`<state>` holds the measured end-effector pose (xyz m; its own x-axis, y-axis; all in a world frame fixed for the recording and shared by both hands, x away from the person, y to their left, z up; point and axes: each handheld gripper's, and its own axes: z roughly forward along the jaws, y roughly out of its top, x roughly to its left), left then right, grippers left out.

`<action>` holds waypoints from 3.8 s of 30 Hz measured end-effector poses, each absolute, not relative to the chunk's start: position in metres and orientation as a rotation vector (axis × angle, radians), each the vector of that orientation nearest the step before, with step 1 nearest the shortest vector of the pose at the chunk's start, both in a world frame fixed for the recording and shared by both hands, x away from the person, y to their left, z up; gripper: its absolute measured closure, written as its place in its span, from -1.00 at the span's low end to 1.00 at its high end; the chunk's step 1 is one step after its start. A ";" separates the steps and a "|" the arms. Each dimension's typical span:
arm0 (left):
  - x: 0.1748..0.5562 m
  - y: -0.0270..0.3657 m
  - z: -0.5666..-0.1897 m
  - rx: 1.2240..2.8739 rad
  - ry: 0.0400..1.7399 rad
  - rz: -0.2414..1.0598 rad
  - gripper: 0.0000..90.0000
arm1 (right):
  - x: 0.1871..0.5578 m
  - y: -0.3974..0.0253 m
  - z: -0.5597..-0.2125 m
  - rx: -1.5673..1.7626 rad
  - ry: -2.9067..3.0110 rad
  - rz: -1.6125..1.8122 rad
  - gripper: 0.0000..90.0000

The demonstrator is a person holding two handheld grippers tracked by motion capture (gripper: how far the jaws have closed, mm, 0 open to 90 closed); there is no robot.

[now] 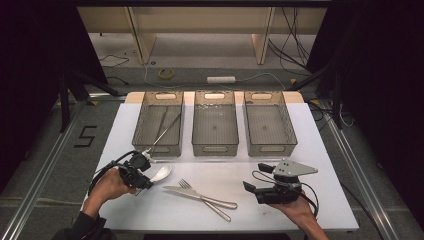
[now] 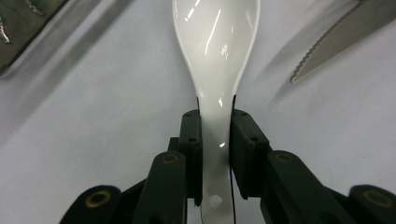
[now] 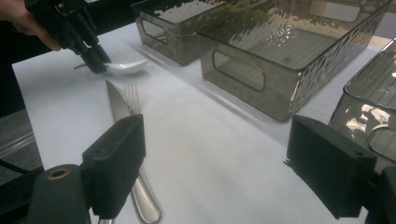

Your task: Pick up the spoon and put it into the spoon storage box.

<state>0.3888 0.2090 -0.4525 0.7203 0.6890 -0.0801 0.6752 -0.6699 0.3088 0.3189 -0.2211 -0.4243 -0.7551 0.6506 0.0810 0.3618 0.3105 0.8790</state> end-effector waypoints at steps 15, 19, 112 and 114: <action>0.385 0.204 -0.422 2.401 1.047 0.029 0.68 | 0.319 -0.221 -0.425 0.917 2.292 1.420 -0.55; 0.387 0.200 -0.416 2.356 1.050 0.028 0.68 | 0.319 -0.222 -0.424 0.920 2.289 1.422 -0.55; 0.526 0.064 -0.389 2.035 1.105 0.198 0.69 | 0.322 -0.222 -0.428 0.935 2.304 1.433 -0.55; 0.528 0.062 -0.392 2.040 1.108 0.199 0.69 | 0.322 -0.222 -0.428 0.934 2.304 1.435 -0.55</action>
<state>0.5284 0.0616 -0.3915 0.6055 0.7652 -0.2186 0.6411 -0.3062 0.7037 0.3217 -0.2219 -0.4275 -0.7555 0.6467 0.1047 0.3793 0.3014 0.8748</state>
